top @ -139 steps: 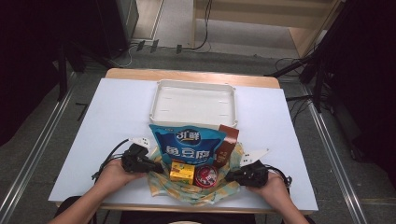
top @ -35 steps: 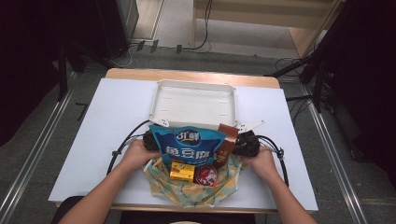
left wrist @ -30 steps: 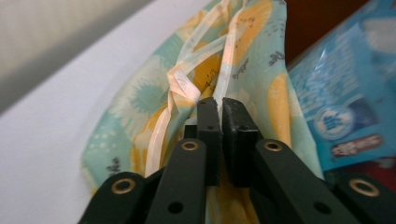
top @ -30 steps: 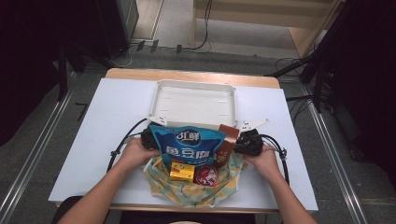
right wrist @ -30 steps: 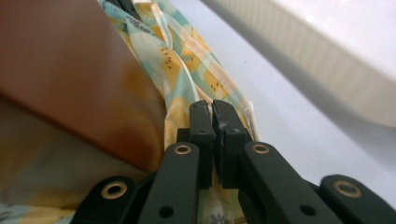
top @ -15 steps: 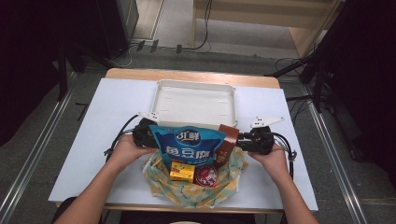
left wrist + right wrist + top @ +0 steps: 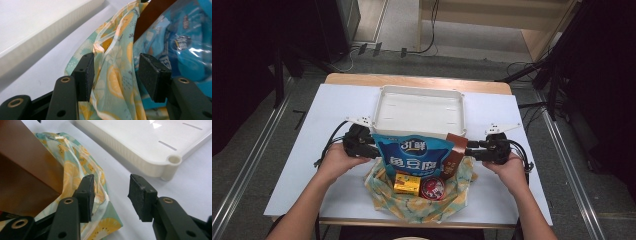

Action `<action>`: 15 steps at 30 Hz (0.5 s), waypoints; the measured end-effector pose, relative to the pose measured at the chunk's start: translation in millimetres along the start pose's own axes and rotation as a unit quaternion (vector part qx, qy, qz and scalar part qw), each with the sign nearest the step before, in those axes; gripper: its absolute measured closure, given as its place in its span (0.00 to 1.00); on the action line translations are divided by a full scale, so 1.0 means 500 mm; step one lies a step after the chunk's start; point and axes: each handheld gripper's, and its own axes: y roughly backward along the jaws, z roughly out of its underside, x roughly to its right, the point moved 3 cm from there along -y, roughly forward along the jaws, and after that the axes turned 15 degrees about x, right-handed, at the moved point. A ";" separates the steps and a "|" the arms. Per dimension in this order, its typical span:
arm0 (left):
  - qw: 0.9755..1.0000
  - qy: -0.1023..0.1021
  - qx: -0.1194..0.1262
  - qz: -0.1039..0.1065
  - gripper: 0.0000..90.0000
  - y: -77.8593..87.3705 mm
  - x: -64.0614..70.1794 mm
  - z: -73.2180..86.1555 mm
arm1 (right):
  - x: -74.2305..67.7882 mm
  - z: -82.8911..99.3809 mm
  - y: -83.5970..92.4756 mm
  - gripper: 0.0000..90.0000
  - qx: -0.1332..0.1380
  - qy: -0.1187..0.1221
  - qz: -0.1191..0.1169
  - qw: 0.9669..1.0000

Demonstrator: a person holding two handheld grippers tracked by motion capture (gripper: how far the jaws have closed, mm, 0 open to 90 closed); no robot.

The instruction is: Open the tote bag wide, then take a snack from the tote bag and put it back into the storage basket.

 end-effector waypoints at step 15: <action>1.000 -0.008 -0.009 0.005 0.51 0.054 0.027 -0.021 | 0.016 0.006 0.001 0.59 -0.010 -0.015 0.019 1.000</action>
